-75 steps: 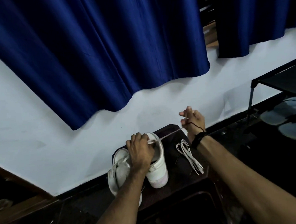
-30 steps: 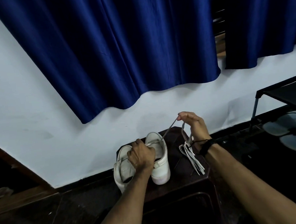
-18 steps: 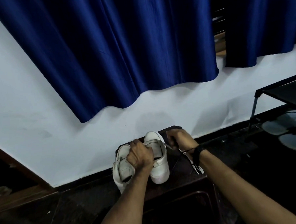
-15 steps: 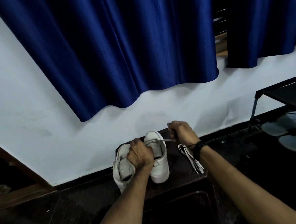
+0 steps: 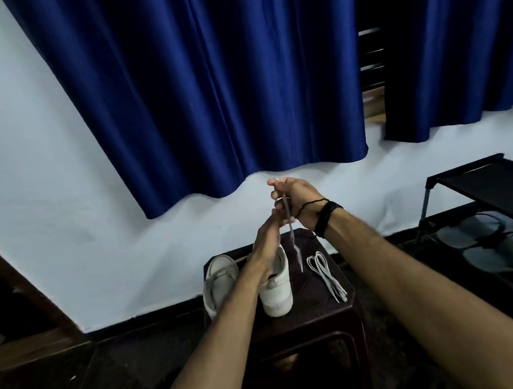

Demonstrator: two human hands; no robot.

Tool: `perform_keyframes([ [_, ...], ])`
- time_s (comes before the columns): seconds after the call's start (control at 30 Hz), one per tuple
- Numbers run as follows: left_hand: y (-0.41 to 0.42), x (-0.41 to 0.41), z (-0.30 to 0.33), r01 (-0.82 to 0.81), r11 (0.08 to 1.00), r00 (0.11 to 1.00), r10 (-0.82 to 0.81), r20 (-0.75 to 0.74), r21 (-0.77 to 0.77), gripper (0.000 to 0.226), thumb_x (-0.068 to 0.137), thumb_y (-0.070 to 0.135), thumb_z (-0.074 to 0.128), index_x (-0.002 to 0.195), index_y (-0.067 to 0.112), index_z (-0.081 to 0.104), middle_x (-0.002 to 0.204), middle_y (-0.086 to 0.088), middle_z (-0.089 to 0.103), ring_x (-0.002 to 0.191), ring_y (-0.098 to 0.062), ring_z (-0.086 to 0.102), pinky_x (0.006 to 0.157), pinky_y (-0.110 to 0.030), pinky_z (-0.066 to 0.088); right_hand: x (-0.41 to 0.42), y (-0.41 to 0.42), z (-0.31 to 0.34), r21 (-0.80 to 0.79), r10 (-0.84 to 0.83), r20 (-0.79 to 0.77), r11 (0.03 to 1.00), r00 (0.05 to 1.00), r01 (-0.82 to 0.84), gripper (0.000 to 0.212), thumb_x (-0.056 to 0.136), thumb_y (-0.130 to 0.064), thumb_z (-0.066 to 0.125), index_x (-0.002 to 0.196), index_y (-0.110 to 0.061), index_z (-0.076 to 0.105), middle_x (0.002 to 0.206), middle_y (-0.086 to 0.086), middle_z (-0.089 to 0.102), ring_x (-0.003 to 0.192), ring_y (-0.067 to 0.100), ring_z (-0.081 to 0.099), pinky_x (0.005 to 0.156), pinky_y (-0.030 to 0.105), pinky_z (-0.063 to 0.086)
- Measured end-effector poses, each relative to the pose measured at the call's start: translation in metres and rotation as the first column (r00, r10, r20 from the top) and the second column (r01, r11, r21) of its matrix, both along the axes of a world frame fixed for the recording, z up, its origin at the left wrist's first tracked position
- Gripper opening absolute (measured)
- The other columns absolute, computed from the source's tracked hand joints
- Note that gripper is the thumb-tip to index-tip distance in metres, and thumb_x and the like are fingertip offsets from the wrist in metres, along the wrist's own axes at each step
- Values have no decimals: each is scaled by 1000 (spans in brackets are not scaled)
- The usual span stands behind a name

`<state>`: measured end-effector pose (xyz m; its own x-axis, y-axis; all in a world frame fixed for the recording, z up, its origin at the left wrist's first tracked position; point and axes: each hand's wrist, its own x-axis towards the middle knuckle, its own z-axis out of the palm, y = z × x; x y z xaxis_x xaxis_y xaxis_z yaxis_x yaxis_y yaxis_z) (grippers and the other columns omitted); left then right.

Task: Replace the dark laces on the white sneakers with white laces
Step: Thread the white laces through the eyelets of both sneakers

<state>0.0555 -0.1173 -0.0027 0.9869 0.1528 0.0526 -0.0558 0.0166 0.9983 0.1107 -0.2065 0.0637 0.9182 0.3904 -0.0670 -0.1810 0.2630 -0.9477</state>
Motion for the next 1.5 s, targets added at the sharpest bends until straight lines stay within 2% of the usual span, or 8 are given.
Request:
perform_keyframes([
  [0.17,38,-19,11,133,991,985,-130,-115,16,33,101,29,49,87,6,67,56,5,25,47,-6,26,47,-17,29,3,-3,-1,-59,-91,114,993,989,98,21,101,-12,38,98,-20,57,70,-1,53,41,7,34,40,18,29],
  [0.5,113,-46,13,78,945,954,22,-299,317,26,98,26,56,86,5,67,55,4,31,47,-7,23,48,-20,20,14,-33,-58,-462,-115,244,859,963,220,28,99,-18,46,104,-4,70,69,3,61,44,6,44,41,16,31],
  [0.67,98,-39,12,-5,902,975,100,-197,432,25,96,20,59,88,-2,70,48,11,54,35,2,38,41,-12,27,6,-23,-69,-948,288,315,49,904,315,46,92,-39,49,133,-16,51,142,12,44,133,29,34,102,40,32],
  [0.7,91,-34,12,-24,904,979,107,-172,427,26,95,17,61,89,-6,70,49,9,58,39,4,44,43,-8,32,-1,-16,-67,-947,348,320,131,881,292,51,92,-34,50,141,-20,43,145,9,39,136,26,31,104,41,31],
  [0.77,81,-22,10,-63,889,981,139,-136,454,28,86,28,73,83,0,74,64,-3,71,61,-6,61,61,-11,47,-12,-1,-59,-738,366,222,669,904,-90,54,90,-5,46,144,-13,41,128,9,54,112,16,51,84,24,44],
  [0.83,78,-6,2,-117,867,971,201,-126,484,31,68,43,82,70,12,75,74,-11,73,71,-19,66,78,-30,58,-15,14,-61,-409,393,136,858,909,-310,51,84,4,46,134,-7,49,107,9,64,87,14,56,61,20,41],
  [1.23,81,8,-33,-199,658,846,489,-211,726,46,77,54,64,69,9,66,71,-2,69,83,-24,66,81,-32,53,27,24,-105,-451,-144,342,842,928,297,14,86,-8,64,82,-13,76,74,-5,72,67,1,64,71,13,51],
  [1.5,87,24,-52,-50,688,807,455,-377,724,19,70,34,64,69,17,71,88,-10,70,92,-29,66,83,-39,52,29,63,-127,-648,68,377,732,924,210,23,81,-6,56,86,-17,75,96,5,74,92,21,67,80,25,52],
])
